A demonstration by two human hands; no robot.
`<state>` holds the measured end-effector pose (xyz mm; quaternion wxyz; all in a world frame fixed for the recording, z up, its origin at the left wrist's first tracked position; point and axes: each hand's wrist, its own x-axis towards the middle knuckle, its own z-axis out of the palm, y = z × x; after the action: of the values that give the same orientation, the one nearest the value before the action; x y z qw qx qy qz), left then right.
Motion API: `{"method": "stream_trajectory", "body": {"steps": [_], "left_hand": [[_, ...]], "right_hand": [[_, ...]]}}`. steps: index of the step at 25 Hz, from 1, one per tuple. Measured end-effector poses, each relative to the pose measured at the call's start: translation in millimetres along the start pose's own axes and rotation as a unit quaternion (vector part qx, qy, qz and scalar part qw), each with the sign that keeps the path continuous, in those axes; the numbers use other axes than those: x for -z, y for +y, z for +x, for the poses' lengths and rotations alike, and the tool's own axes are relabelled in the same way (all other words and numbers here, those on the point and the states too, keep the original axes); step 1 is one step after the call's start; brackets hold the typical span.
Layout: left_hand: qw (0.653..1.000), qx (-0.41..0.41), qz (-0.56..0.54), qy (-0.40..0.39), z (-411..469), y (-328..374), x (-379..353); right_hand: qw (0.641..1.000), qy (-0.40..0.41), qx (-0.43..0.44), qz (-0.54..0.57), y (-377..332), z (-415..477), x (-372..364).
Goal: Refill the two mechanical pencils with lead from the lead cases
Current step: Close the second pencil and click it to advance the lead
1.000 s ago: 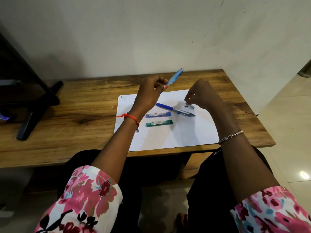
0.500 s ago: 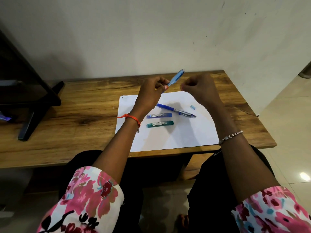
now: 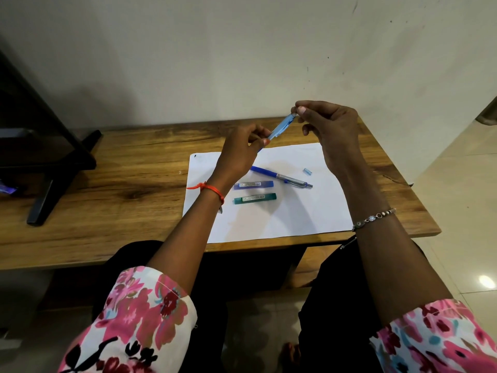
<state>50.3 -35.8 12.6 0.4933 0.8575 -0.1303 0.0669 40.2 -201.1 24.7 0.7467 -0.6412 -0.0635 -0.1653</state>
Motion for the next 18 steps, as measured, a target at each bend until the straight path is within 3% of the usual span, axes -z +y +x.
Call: {"method": "stream_trajectory", "body": {"steps": [18], "left_hand": [[1.0, 0.005, -0.013, -0.01, -1.7, 0.2, 1.2]], "right_hand": [[0.996, -0.028, 0.03, -0.075, 0.8, 1.7, 1.5]]}}
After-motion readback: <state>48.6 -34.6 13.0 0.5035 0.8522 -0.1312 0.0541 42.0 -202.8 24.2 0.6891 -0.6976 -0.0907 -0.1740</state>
